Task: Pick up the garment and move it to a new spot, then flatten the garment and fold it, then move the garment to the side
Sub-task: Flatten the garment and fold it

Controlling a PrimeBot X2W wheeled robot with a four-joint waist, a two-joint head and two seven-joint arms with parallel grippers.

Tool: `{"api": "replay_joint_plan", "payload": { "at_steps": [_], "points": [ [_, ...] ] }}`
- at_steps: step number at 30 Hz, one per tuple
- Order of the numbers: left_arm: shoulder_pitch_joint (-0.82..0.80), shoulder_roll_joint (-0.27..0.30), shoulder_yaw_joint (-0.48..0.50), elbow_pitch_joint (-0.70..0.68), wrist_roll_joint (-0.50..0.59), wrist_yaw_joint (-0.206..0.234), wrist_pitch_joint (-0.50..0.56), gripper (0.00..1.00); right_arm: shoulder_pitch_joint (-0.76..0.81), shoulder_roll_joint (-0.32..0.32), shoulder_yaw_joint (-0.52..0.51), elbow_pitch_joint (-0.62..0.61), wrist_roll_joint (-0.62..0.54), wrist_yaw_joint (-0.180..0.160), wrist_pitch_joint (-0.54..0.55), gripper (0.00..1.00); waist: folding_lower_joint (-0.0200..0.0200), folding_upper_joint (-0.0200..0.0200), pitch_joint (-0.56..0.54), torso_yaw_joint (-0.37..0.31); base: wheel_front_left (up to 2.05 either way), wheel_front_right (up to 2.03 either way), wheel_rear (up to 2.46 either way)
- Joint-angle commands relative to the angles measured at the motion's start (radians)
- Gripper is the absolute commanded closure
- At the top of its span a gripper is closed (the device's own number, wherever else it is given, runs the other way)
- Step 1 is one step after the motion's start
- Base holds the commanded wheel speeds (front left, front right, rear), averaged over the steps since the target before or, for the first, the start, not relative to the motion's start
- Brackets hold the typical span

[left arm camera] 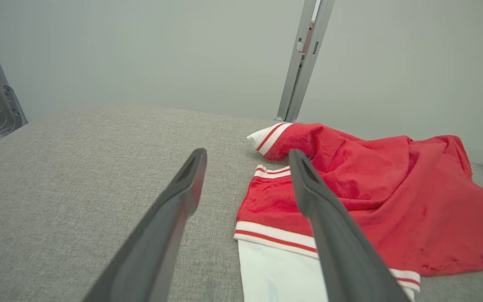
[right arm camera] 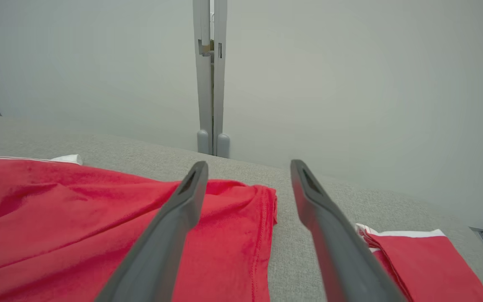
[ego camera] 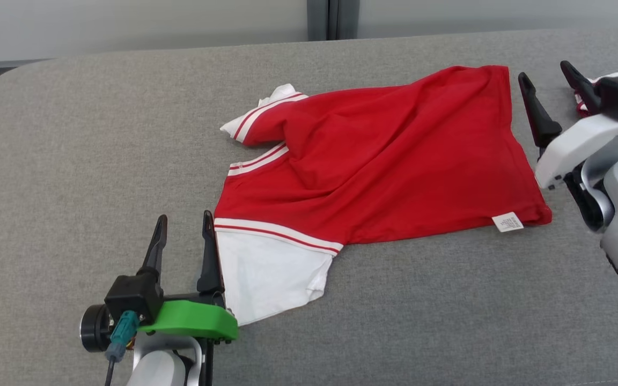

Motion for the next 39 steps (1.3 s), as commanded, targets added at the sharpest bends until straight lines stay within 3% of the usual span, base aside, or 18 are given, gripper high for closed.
{"api": "replay_joint_plan", "payload": {
  "at_steps": [1, 9, 17, 25, 39],
  "points": [
    [0.017, 0.003, 0.006, 0.004, -0.011, -0.004, 0.000, 0.00, 0.060, -0.001, -0.048, -0.054, -0.046, -0.002, -0.003, 0.00, 0.0000, 0.0000, -0.034, -0.027, 0.00, 0.00, 0.00],
    [0.063, 0.003, 0.040, 0.017, -0.029, -0.019, 0.000, 0.00, 0.436, 0.165, -0.367, -0.409, -0.253, -0.002, -0.003, 0.00, 0.0000, 0.0000, -0.101, -0.048, 0.00, 0.00, 0.00],
    [0.115, 0.003, 0.054, 0.019, -0.044, -0.024, 0.000, 0.00, 0.672, 0.345, -0.472, -0.569, -0.363, -0.002, -0.003, 0.00, 0.0000, 0.0000, -0.143, -0.051, 0.00, 0.00, 0.00],
    [0.150, 0.003, 0.049, 0.014, -0.045, -0.025, 0.000, 0.00, 0.716, 0.389, -0.461, -0.577, -0.386, -0.002, 0.001, 0.00, 0.0000, 0.0000, -0.156, -0.048, 0.00, 0.00, 0.00],
    [0.160, 0.003, 0.022, 0.039, -0.038, -0.016, 0.000, 0.00, 0.720, 0.399, -0.467, -0.554, -0.382, -0.002, 0.018, 0.00, 0.0000, 0.0000, -0.162, -0.038, 0.00, 0.00, 0.00]
  ]
}}
